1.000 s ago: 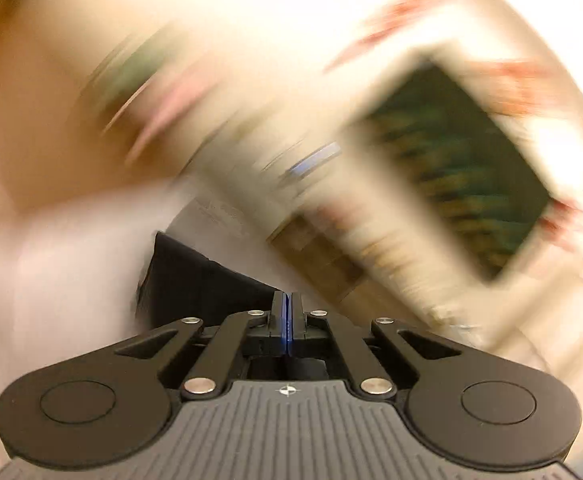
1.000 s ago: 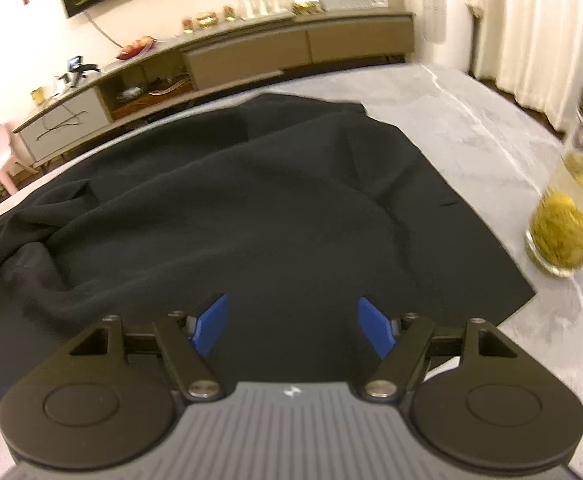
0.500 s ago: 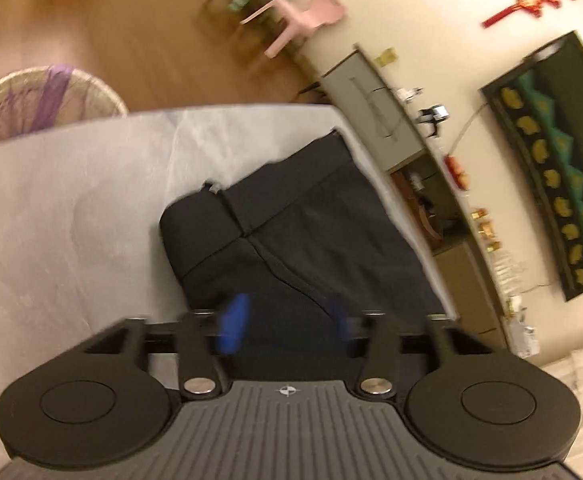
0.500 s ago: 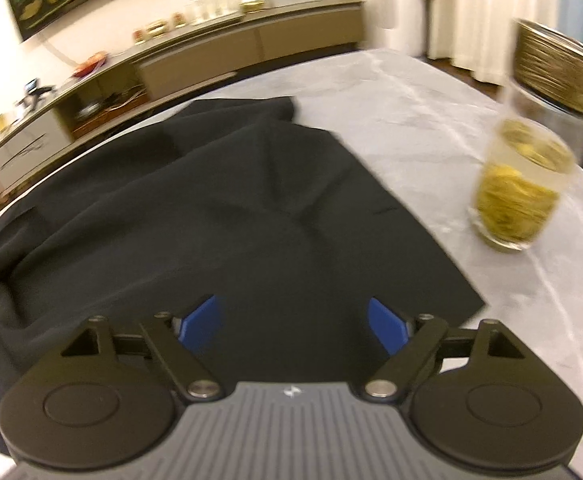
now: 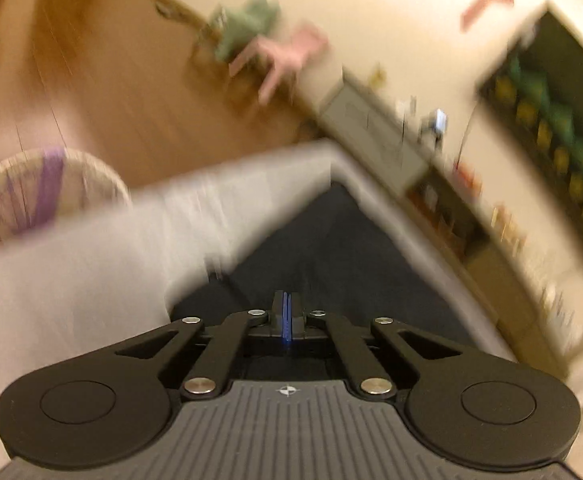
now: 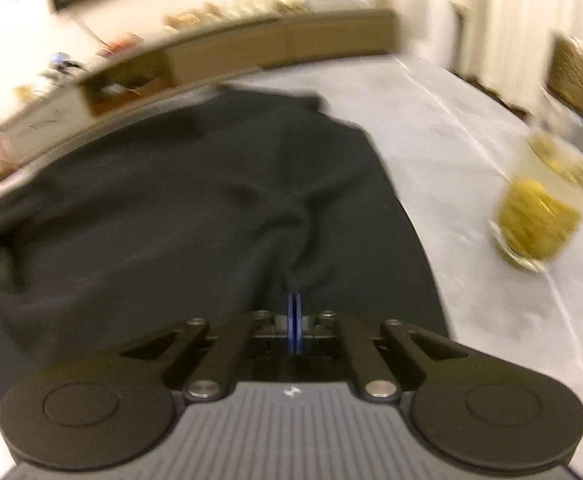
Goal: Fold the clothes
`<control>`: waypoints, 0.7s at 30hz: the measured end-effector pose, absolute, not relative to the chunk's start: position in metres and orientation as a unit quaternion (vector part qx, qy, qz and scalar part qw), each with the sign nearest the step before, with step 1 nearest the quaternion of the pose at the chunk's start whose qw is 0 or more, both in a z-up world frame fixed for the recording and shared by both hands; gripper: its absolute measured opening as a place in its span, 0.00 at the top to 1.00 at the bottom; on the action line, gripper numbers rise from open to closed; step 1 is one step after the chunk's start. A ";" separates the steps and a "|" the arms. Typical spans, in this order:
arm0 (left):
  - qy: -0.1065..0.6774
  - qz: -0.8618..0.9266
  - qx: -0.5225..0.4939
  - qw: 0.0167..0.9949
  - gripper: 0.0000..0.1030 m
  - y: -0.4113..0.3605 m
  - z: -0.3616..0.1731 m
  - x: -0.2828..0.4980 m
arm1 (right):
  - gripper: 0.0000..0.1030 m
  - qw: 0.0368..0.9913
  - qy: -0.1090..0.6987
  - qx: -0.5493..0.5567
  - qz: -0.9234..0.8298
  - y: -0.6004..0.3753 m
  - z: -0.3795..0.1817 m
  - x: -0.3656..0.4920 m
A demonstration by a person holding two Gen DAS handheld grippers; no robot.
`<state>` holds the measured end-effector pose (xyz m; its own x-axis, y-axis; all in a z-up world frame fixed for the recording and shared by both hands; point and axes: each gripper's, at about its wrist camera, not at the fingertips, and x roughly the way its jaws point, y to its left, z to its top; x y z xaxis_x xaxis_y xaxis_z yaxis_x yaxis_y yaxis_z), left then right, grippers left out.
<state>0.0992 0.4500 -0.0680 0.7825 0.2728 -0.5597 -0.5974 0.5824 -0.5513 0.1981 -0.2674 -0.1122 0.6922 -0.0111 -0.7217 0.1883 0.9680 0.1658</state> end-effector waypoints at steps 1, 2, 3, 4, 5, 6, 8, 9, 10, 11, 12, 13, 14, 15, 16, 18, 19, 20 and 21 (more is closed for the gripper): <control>0.189 0.258 -0.388 0.864 1.00 0.458 -0.060 0.089 | 0.99 0.922 0.366 0.123 -0.033 -0.266 -0.102 0.192; 0.169 0.264 -0.395 0.863 1.00 0.465 -0.053 0.079 | 0.99 0.929 0.343 0.136 -0.010 -0.265 -0.093 0.187; 0.166 0.265 -0.404 0.860 1.00 0.470 -0.052 0.071 | 0.99 0.933 0.331 0.143 -0.002 -0.266 -0.087 0.183; 0.166 0.262 -0.415 0.855 1.00 0.475 -0.053 0.064 | 0.99 0.932 0.331 0.144 -0.013 -0.268 -0.086 0.182; 0.182 0.245 -0.439 0.845 1.00 0.477 -0.059 0.062 | 0.99 0.929 0.339 0.144 -0.032 -0.272 -0.087 0.183; 0.199 0.229 -0.460 0.835 1.00 0.476 -0.066 0.060 | 0.99 0.924 0.350 0.145 -0.050 -0.275 -0.090 0.185; 0.240 0.212 -0.480 0.817 0.95 0.465 -0.079 0.061 | 0.99 0.921 0.353 0.153 -0.062 -0.279 -0.091 0.186; 0.253 0.209 -0.483 0.812 0.77 0.458 -0.084 0.063 | 0.99 0.919 0.355 0.157 -0.068 -0.281 -0.092 0.187; 0.265 0.209 -0.483 0.808 0.52 0.451 -0.089 0.066 | 0.99 0.917 0.356 0.161 -0.074 -0.283 -0.092 0.187; 0.273 0.216 -0.472 0.810 0.43 0.446 -0.091 0.071 | 0.98 0.915 0.358 0.165 -0.080 -0.285 -0.093 0.188; 0.281 0.222 -0.463 0.811 0.37 0.441 -0.093 0.077 | 0.98 0.914 0.359 0.170 -0.086 -0.287 -0.094 0.188; 0.288 0.223 -0.457 0.812 0.32 0.439 -0.097 0.084 | 0.98 0.912 0.361 0.174 -0.092 -0.289 -0.094 0.189; 0.293 0.224 -0.452 0.812 0.32 0.437 -0.101 0.091 | 0.96 0.909 0.363 0.180 -0.097 -0.292 -0.096 0.189; 0.291 0.225 -0.453 0.812 0.31 0.437 -0.105 0.097 | 0.91 0.906 0.366 0.189 -0.102 -0.295 -0.097 0.188; 0.284 0.226 -0.450 0.816 0.31 0.438 -0.106 0.101 | 0.88 0.902 0.368 0.197 -0.106 -0.299 -0.099 0.186; 0.275 0.221 -0.440 0.826 0.41 0.437 -0.108 0.111 | 0.64 0.893 0.373 0.223 -0.117 -0.308 -0.104 0.185; 0.273 0.215 -0.432 0.832 0.80 0.436 -0.108 0.118 | 0.55 0.889 0.373 0.234 -0.125 -0.313 -0.106 0.183; 0.278 0.207 -0.415 0.841 0.94 0.436 -0.108 0.124 | 0.43 0.885 0.373 0.244 -0.132 -0.318 -0.109 0.182; 0.279 0.207 -0.396 0.850 0.96 0.436 -0.105 0.128 | 0.41 0.883 0.374 0.247 -0.141 -0.321 -0.111 0.180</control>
